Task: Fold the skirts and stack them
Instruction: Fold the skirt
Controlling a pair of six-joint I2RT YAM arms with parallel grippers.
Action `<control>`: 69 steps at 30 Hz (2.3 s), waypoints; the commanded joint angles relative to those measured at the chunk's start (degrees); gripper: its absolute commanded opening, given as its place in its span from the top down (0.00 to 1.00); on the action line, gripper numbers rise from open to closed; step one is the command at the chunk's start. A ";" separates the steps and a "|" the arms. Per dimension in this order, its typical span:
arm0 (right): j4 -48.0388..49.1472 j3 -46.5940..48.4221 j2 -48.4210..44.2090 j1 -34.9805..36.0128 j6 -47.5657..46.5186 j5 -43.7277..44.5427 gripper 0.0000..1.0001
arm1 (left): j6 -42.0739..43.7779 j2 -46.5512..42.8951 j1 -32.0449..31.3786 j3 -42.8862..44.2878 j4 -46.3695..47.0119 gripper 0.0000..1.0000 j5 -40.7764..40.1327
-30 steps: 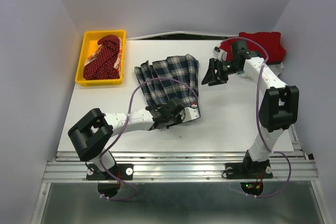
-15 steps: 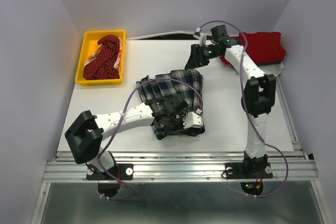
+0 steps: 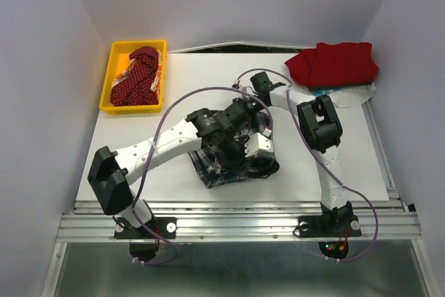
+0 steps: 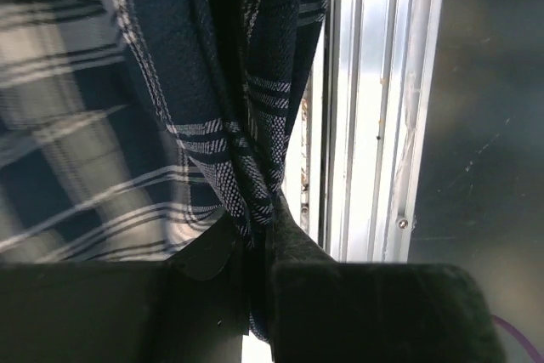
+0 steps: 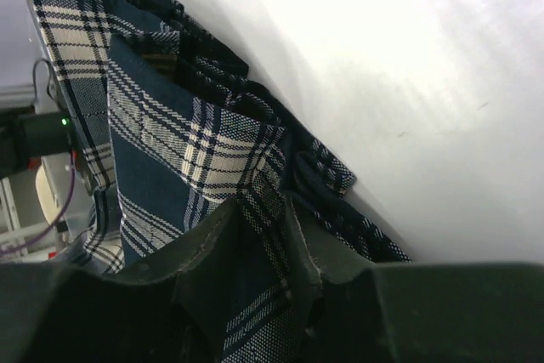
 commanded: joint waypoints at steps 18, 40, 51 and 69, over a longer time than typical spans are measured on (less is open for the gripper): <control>4.58 -18.28 -12.90 6.73 -3.41 -2.62 0.70 | 12.06 18.87 22.88 16.50 -1.69 1.00 2.73; -11.06 2.55 -10.78 -0.47 -0.69 29.11 0.29 | 5.82 26.50 25.18 3.90 16.87 0.91 -2.19; -18.00 7.11 -17.29 -11.11 -4.90 23.22 0.32 | 8.45 28.71 25.26 20.68 3.08 0.65 -1.22; -17.92 -12.02 -41.28 -2.27 -7.72 -1.39 0.62 | -12.19 2.18 31.59 10.18 17.91 0.38 6.58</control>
